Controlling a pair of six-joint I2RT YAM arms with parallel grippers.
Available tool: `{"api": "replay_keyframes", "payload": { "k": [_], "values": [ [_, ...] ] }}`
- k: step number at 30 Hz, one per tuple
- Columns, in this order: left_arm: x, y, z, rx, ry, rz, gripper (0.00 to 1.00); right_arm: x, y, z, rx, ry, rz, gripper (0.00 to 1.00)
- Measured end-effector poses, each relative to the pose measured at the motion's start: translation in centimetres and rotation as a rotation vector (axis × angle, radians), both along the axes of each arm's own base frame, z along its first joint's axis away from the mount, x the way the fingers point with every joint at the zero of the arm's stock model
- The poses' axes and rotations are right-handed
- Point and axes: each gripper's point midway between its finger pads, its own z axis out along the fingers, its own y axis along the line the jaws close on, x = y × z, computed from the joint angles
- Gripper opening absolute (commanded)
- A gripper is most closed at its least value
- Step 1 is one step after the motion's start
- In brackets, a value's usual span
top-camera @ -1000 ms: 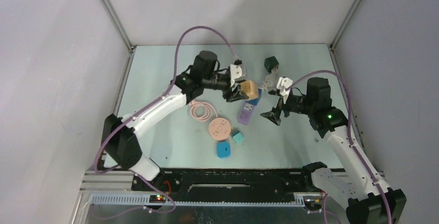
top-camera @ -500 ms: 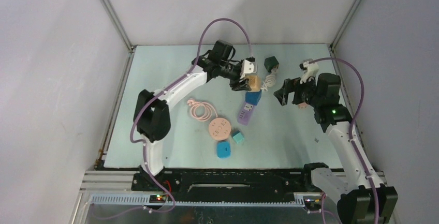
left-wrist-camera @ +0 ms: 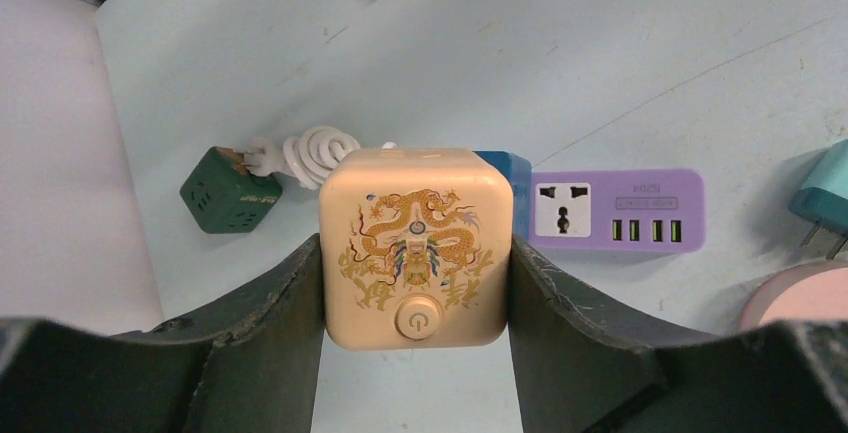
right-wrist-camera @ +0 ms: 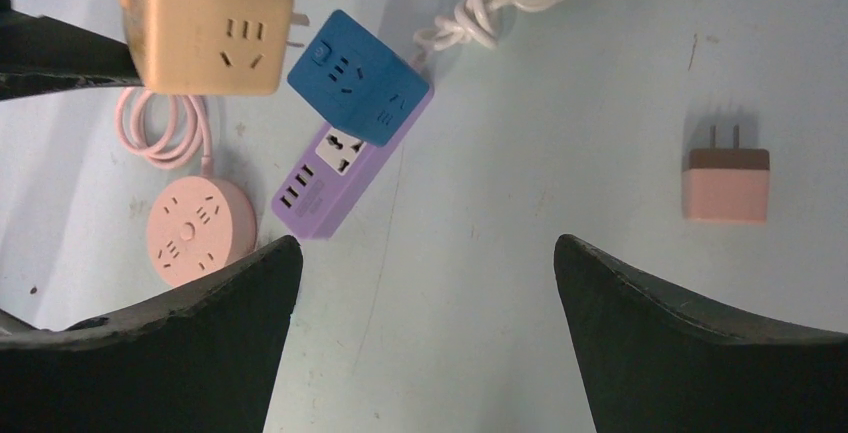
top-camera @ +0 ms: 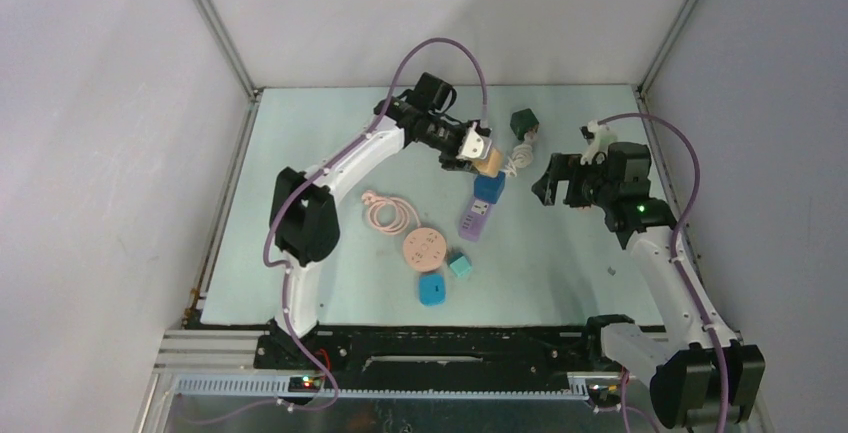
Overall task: Insert the plug
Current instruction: Move the socket to the center of the board.
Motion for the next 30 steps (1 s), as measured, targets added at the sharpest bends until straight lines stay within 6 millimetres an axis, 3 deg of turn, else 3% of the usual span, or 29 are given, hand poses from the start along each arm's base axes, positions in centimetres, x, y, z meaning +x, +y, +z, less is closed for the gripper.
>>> {"api": "replay_keyframes", "payload": {
  "k": [7,12,14,20,23,26,30],
  "values": [
    [0.2,-0.1,0.6,-0.02,0.014,0.004,0.0,0.5,0.6,-2.6,0.037,0.111,0.001,0.99],
    [0.9,0.5,0.6,-0.016,-0.013,0.034,0.0,2.8,1.9,-4.4,0.105,0.176,-0.012,0.95],
    [0.6,1.4,-0.5,0.012,-0.003,0.055,0.0,4.6,2.9,-4.6,0.119,0.199,-0.003,0.91],
    [-1.9,5.6,-0.5,0.028,-0.01,0.149,0.0,11.3,6.7,-4.4,0.143,0.201,0.066,0.84],
    [-3.0,7.3,0.2,0.007,-0.02,0.197,0.0,13.2,8.8,-5.0,0.147,0.208,0.126,0.78],
    [-3.2,8.2,1.4,-0.019,-0.049,0.23,0.0,13.3,11.0,-6.2,0.147,0.236,0.199,0.74],
    [-3.2,8.7,2.5,-0.046,-0.074,0.253,0.0,10.8,14.3,-8.3,0.131,0.311,0.335,0.67]
  ]
}}
